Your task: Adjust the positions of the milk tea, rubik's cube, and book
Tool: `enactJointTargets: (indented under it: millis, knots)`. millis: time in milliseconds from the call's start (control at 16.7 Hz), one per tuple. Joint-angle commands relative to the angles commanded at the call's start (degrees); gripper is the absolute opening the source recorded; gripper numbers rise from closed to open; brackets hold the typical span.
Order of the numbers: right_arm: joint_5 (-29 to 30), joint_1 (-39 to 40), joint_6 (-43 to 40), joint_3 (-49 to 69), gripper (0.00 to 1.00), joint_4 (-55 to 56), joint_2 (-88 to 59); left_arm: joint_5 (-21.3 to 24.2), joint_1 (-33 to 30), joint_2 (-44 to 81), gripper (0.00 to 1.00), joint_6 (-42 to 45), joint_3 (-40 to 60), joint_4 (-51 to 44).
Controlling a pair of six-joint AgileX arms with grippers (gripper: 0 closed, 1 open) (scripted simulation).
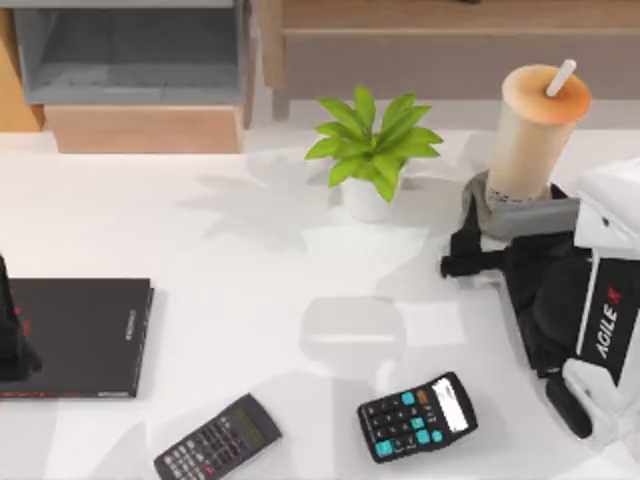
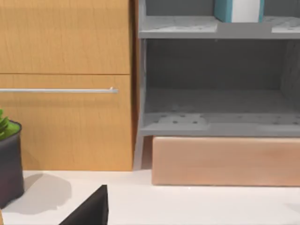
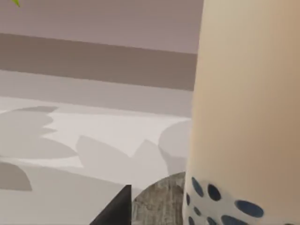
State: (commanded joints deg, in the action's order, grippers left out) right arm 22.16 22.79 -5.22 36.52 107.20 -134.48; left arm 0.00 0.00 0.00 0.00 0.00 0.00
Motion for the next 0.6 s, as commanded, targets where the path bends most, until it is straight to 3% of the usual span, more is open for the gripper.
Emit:
enactJointTargets:
  millis: [240, 300, 600]
  knots:
    - [-0.1, -0.2, 0.8, 0.1, 1.0, -0.8, -1.2, 0.0, 0.0, 0.0, 1.0, 0.0, 0.0, 0.0]
    - [-0.6, 0.3, 2.1, 3.8, 1.0, -6.3, -9.4, 0.0, 0.0, 0.0, 1.0, 0.0, 0.0, 0.0]
    - [-0.2, -0.4, 2.3, 4.8, 1.0, -4.5, -6.2, 0.0, 0.0, 0.0, 1.0, 0.0, 0.0, 0.0]
